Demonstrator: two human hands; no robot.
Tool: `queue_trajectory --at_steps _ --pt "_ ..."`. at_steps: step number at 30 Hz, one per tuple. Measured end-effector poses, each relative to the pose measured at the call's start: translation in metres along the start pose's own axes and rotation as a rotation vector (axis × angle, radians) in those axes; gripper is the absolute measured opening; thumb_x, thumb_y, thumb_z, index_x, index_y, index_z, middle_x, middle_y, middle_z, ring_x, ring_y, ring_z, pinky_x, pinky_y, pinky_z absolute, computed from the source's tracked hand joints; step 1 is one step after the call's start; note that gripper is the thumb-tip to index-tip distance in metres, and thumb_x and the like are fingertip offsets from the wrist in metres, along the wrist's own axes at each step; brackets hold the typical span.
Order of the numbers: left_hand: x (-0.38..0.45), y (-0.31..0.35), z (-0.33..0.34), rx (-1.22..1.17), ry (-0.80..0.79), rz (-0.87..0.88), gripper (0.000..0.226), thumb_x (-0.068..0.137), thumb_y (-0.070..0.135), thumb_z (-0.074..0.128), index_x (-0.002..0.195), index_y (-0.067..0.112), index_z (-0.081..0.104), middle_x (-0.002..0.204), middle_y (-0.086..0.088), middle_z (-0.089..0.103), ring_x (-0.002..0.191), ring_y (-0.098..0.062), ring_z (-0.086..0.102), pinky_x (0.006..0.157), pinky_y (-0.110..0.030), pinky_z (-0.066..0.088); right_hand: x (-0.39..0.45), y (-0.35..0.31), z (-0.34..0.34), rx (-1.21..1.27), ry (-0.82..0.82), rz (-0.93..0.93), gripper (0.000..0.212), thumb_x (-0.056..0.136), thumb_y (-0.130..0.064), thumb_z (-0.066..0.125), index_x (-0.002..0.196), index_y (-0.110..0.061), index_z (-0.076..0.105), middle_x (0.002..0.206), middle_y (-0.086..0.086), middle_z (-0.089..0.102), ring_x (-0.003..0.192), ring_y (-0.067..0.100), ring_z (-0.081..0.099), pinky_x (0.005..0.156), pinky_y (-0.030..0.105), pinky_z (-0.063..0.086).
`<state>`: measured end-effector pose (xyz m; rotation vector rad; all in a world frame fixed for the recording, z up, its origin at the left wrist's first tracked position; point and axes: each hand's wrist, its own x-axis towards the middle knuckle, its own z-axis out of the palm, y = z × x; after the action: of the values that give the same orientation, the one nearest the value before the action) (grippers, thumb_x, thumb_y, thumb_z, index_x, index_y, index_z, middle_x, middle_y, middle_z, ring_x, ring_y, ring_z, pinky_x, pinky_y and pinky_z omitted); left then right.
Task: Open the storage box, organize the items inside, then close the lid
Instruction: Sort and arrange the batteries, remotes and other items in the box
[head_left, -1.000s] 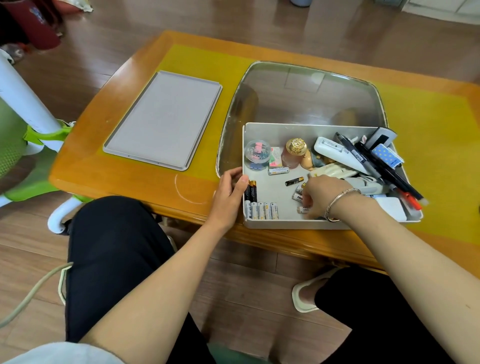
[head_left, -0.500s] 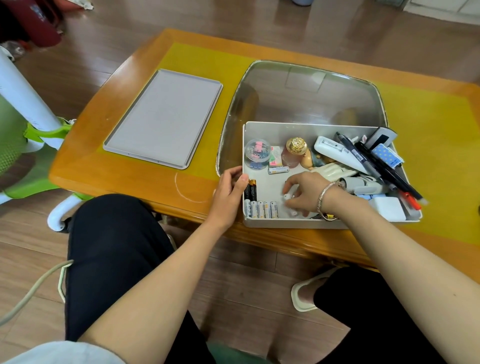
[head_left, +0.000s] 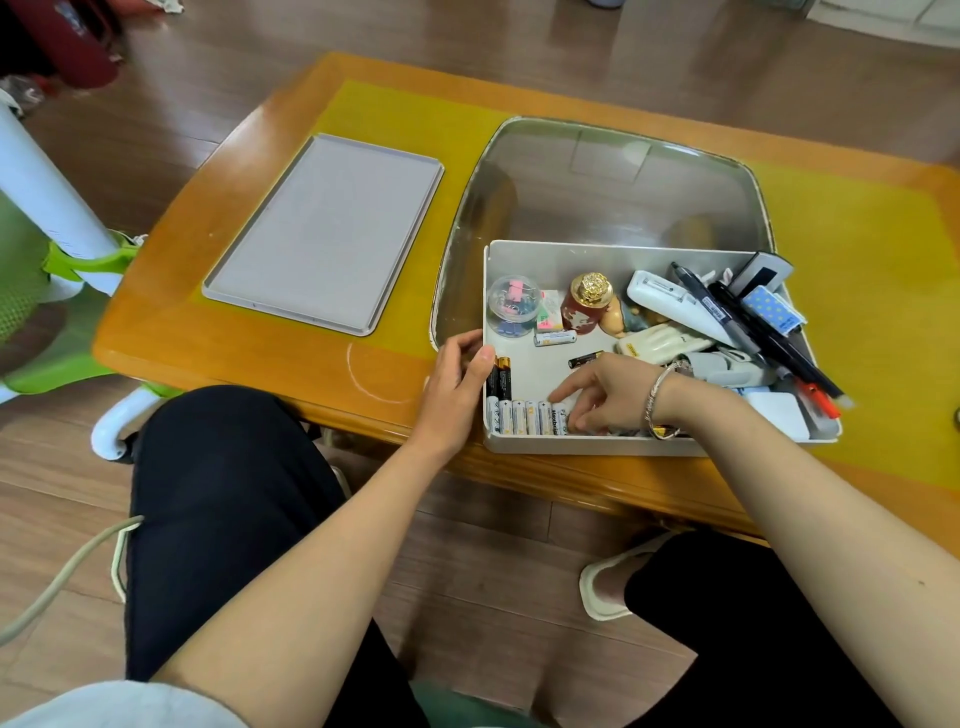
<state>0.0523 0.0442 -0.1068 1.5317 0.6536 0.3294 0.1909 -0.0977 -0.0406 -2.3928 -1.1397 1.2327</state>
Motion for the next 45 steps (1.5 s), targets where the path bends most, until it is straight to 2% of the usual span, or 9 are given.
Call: queue_trajectory --at_steps 6,13,18,23,27,30,36,41,45 --pt "0.0 0.0 0.0 0.007 0.001 -0.007 0.073 0.077 0.067 0.046 0.132 0.018 0.045 0.129 -0.002 0.057 0.119 -0.018 0.054 0.099 -0.05 0.046 -0.007 0.007 -0.003 -0.108 0.056 -0.019 0.034 0.078 -0.01 0.073 0.11 -0.019 0.066 0.077 -0.009 0.071 0.063 -0.006 0.062 0.063 0.009 0.047" --pt "-0.001 0.001 0.0 0.015 0.006 -0.009 0.082 0.072 0.074 0.044 0.132 0.019 0.046 0.129 -0.001 0.057 0.121 -0.02 0.053 0.101 -0.052 0.043 -0.003 0.012 -0.002 -0.472 0.197 0.108 0.032 0.066 -0.044 0.08 0.08 -0.02 0.062 0.074 -0.007 0.058 0.074 0.014 0.054 0.063 0.024 0.042" --pt "-0.002 0.003 0.0 0.023 0.005 -0.017 0.079 0.072 0.075 0.044 0.13 0.022 0.046 0.129 -0.001 0.057 0.121 -0.02 0.053 0.101 -0.052 0.043 0.008 0.004 0.002 -0.609 0.269 0.176 0.026 0.077 -0.041 0.07 0.067 -0.019 0.059 0.071 0.002 0.058 0.072 0.024 0.057 0.065 0.028 0.047" --pt "-0.003 0.003 0.0 0.023 0.005 -0.016 0.077 0.072 0.074 0.043 0.13 0.023 0.046 0.129 -0.001 0.057 0.121 -0.021 0.052 0.101 -0.053 0.042 0.01 0.007 -0.003 -0.65 0.356 0.287 0.02 0.092 -0.021 0.053 0.103 -0.007 0.063 0.106 0.014 0.062 0.093 0.032 0.06 0.068 0.03 0.039" --pt "-0.003 0.004 0.001 0.023 0.004 -0.013 0.079 0.073 0.074 0.043 0.131 0.021 0.046 0.13 -0.002 0.057 0.122 -0.022 0.052 0.102 -0.053 0.041 0.006 0.012 -0.002 -0.544 0.395 0.243 0.016 0.088 -0.026 0.056 0.089 -0.01 0.061 0.096 0.014 0.062 0.078 0.029 0.052 0.068 0.03 0.043" --pt "-0.004 0.006 0.002 0.008 -0.001 -0.015 0.08 0.072 0.073 0.045 0.132 0.019 0.046 0.129 -0.003 0.057 0.121 -0.022 0.053 0.102 -0.053 0.042 0.003 0.018 -0.005 -0.308 0.446 0.165 0.023 0.085 -0.025 0.06 0.107 -0.018 0.059 0.091 0.005 0.064 0.085 0.025 0.058 0.075 0.03 0.047" --pt "-0.003 0.006 0.003 0.027 0.005 -0.009 0.079 0.072 0.073 0.043 0.131 0.021 0.046 0.129 -0.001 0.057 0.121 -0.02 0.052 0.102 -0.052 0.041 0.01 0.004 -0.004 -0.048 0.476 0.078 0.021 0.081 -0.021 0.069 0.101 -0.018 0.064 0.088 0.003 0.064 0.055 0.006 0.052 0.051 0.018 0.041" --pt "-0.005 0.006 0.005 0.022 -0.004 -0.013 0.078 0.073 0.072 0.043 0.131 0.02 0.046 0.128 0.0 0.057 0.118 -0.016 0.054 0.099 -0.049 0.046 0.007 0.001 -0.001 -0.007 0.259 0.192 0.012 0.083 -0.024 0.07 0.086 -0.016 0.063 0.06 -0.001 0.066 0.047 0.011 0.062 0.042 0.019 0.047" --pt "-0.004 0.006 0.001 0.024 0.0 -0.015 0.08 0.072 0.073 0.043 0.132 0.02 0.045 0.13 -0.002 0.056 0.12 -0.019 0.053 0.101 -0.051 0.044 0.001 -0.002 -0.002 0.008 0.089 0.204 0.012 0.087 -0.021 0.065 0.097 -0.014 0.066 0.069 0.003 0.072 0.056 0.014 0.066 0.043 0.022 0.049"
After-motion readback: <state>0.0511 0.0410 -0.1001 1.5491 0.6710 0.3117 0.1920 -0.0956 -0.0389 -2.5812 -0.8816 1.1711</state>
